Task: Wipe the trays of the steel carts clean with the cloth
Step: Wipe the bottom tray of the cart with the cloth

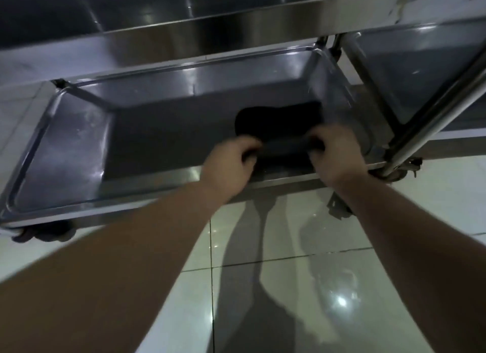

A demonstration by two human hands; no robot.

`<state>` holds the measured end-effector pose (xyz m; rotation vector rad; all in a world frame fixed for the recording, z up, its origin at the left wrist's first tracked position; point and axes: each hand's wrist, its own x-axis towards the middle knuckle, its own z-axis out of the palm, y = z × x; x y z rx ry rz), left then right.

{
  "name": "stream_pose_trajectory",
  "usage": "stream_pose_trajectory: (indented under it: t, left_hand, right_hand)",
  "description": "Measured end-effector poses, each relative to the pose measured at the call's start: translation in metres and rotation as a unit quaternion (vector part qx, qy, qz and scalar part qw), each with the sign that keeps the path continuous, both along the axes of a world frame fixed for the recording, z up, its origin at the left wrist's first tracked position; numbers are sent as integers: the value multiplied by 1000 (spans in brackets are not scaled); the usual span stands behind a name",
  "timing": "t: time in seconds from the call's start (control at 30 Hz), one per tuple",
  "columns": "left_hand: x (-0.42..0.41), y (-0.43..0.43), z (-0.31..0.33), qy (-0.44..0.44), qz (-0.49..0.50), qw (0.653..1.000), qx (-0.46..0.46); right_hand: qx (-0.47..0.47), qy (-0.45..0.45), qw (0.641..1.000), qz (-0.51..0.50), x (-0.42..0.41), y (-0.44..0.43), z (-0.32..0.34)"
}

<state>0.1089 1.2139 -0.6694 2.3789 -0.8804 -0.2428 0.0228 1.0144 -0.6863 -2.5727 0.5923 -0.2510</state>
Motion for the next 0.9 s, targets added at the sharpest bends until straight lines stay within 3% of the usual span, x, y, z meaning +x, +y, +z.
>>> stream_pose_trajectory:
  t: [0.07,0.1,0.23,0.27,0.37,0.43,0.53,0.7,0.9]
  left_hand:
    - [-21,14,-32,19,-59,992,111]
    - [-25,21,-44,4,-69,990,123]
    - [13,27,-56,-57,98,993,40]
    - [32,26,-58,-70,124,987,80]
    - [77,22,-72,-77,93,962,244]
    - [87,21,-85,-77,76,958,265]
    - [90,25,-98,-107,79,958,254]
    - [92,28,-100,-107,69,957,259]
    - [93,28,-99,-90,78,958,261]
  right_hand:
    - [-20,62,998,-24,-24,10,-34]
    - [-21,56,998,-37,-31,15,-44]
    - [-68,-85,994,10,-3,29,-49]
    - [-73,-55,995,28,13,32,-46]
    - [-71,203,975,54,59,42,-53]
    - [-120,262,956,54,74,44,-68]
    - [-163,225,960,39,91,39,-80]
    - [-158,200,965,53,168,7,-75]
    - [-141,224,962,68,201,6,-70]
